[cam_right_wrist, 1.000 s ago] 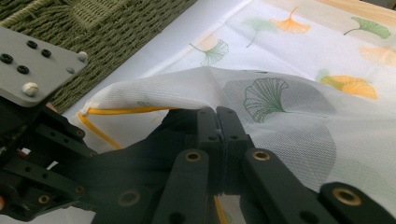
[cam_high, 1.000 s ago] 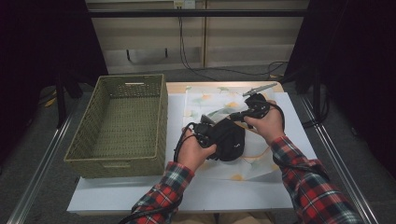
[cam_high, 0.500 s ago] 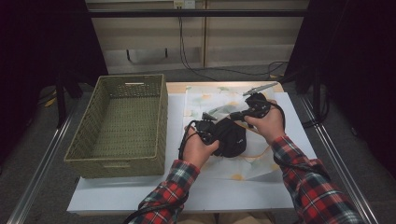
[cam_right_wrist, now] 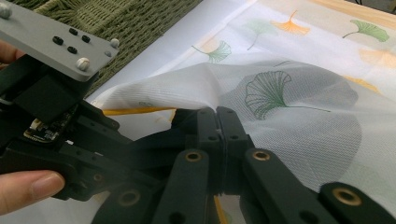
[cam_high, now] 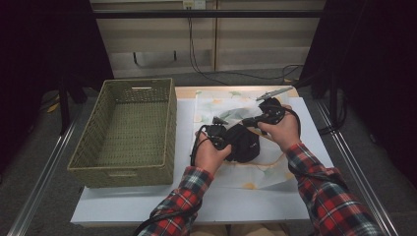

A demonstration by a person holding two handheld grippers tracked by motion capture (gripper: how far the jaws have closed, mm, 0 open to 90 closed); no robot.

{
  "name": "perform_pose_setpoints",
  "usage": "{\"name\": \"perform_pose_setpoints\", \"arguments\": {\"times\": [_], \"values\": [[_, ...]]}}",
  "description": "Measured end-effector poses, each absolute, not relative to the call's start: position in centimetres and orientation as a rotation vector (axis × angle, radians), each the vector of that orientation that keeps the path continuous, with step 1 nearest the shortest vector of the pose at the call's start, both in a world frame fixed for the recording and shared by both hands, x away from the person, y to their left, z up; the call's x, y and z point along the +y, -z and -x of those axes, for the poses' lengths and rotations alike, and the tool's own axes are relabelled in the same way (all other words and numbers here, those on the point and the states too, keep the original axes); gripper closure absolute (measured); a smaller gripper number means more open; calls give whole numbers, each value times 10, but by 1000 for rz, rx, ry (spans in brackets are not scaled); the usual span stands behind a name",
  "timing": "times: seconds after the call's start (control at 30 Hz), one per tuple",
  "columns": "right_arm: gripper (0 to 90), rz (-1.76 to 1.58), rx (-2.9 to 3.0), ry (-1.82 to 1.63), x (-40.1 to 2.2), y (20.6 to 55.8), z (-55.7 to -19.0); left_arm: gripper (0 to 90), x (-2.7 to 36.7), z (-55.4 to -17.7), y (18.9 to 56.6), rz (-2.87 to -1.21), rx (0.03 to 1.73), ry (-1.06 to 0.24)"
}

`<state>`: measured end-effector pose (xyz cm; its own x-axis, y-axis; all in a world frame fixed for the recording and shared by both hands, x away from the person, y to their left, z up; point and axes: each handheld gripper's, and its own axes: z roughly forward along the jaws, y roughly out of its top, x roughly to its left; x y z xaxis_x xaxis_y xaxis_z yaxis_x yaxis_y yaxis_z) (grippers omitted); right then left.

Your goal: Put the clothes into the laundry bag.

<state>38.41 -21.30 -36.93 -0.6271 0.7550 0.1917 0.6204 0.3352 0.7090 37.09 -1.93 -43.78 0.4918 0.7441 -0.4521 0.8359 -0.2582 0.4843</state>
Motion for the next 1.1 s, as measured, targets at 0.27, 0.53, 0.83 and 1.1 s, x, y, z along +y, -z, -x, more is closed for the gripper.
{"name": "perform_pose_setpoints", "arguments": {"times": [0.27, 0.53, 0.83, 1.1], "values": [[900, -1264, 2421, -1173, -211, 371, -385, 806, -20, -377, 437, -2047, 1263, 120], [900, -1268, 2425, -1163, -213, 372, -384, 678, -16, -377, 435, -2085, 1246, 124], [900, -1260, 2431, -1152, -211, 373, -384, 566, -4, -374, 432, -2127, 1268, 126], [900, -1271, 2428, -1140, -210, 374, -384, 574, 7, -370, 425, -2170, 1252, 121]]}}
